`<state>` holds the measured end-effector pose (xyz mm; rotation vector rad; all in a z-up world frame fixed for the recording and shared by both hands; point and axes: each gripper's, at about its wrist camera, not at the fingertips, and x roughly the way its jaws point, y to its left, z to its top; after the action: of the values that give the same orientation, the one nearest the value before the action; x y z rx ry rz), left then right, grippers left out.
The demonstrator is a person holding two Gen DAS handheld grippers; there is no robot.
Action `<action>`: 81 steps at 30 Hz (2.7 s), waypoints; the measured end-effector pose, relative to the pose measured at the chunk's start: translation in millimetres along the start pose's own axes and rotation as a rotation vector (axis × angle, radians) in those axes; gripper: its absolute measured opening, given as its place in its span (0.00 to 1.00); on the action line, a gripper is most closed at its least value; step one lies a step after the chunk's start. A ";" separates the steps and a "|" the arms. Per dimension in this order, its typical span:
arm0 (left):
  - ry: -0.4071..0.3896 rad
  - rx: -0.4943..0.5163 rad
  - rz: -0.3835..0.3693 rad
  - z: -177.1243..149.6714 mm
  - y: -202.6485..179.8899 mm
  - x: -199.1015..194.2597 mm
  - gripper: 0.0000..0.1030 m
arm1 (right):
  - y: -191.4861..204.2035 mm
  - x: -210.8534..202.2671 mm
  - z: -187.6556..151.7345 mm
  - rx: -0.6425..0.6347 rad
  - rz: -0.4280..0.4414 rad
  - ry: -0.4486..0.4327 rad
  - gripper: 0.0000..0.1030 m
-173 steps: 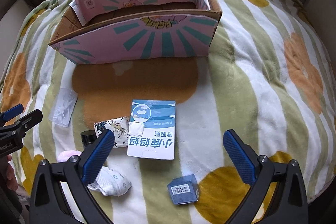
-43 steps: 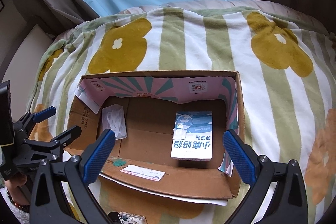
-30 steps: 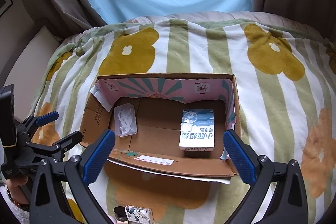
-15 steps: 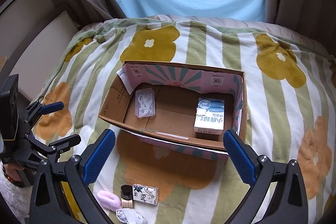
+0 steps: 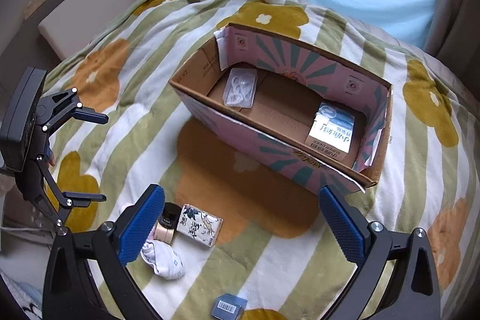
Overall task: Organize objects
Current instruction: 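Withdraw both tools from the box toward the remaining items, then grasp the pink fuzzy sock with the left tool while the right tool grasps the tissue pack, then carry the sock and tissue pack into the pink box and release both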
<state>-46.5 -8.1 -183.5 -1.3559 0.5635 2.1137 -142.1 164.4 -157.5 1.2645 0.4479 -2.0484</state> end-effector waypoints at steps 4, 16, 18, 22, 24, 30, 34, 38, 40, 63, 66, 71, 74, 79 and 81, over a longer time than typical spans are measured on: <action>0.012 0.094 -0.040 -15.2 -28.9 20.4 1.00 | 17.0 23.7 -17.0 -0.122 0.021 0.032 1.00; 0.064 0.219 -0.100 -44.4 -63.5 72.8 0.92 | 51.6 101.3 -68.8 -0.483 0.013 0.104 0.99; 0.062 0.214 -0.109 -47.3 -63.0 76.1 0.90 | 53.4 108.9 -70.7 -0.508 0.015 0.104 0.99; 0.054 0.202 -0.124 -49.1 -61.1 80.1 0.83 | 56.8 123.9 -72.3 -0.563 0.023 0.110 0.96; 0.056 0.208 -0.121 -49.2 -61.3 82.6 0.78 | 58.7 130.4 -72.2 -0.595 0.022 0.115 0.94; 0.059 0.215 -0.132 -49.4 -59.4 86.9 0.65 | 64.7 142.4 -69.3 -0.664 0.041 0.127 0.83; 0.056 0.235 -0.119 -50.6 -58.4 86.8 0.54 | 66.4 147.8 -65.4 -0.695 0.050 0.139 0.70; 0.056 0.227 -0.122 -50.2 -51.2 86.2 0.48 | 64.4 149.3 -58.8 -0.700 0.062 0.140 0.62; 0.057 0.229 -0.118 -49.8 -47.9 85.9 0.42 | 63.5 149.4 -55.2 -0.704 0.065 0.142 0.57; 0.022 0.185 -0.095 -32.3 -16.7 42.4 0.37 | 47.0 112.4 -8.1 -0.661 0.073 0.110 0.51; 0.008 0.173 -0.086 -30.7 -31.5 25.8 0.37 | 47.3 98.3 0.0 -0.625 0.079 0.103 0.51; -0.025 0.152 -0.064 -11.4 -30.3 3.7 0.37 | 49.2 62.5 -36.6 -0.546 0.079 0.072 0.51; -0.055 0.133 -0.049 5.5 -23.0 -10.3 0.37 | 36.0 45.0 -22.7 -0.493 0.077 0.049 0.51; -0.102 0.130 -0.002 34.0 -4.3 -30.4 0.37 | 19.0 20.0 -0.6 -0.435 0.052 0.003 0.51; -0.119 0.124 0.010 47.6 5.1 -38.1 0.37 | 11.7 9.0 10.1 -0.420 0.042 -0.014 0.51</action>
<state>-69.6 8.6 -129.4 -1.1534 0.6419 2.1134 -143.1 146.7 -159.9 0.9944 0.7906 -1.8035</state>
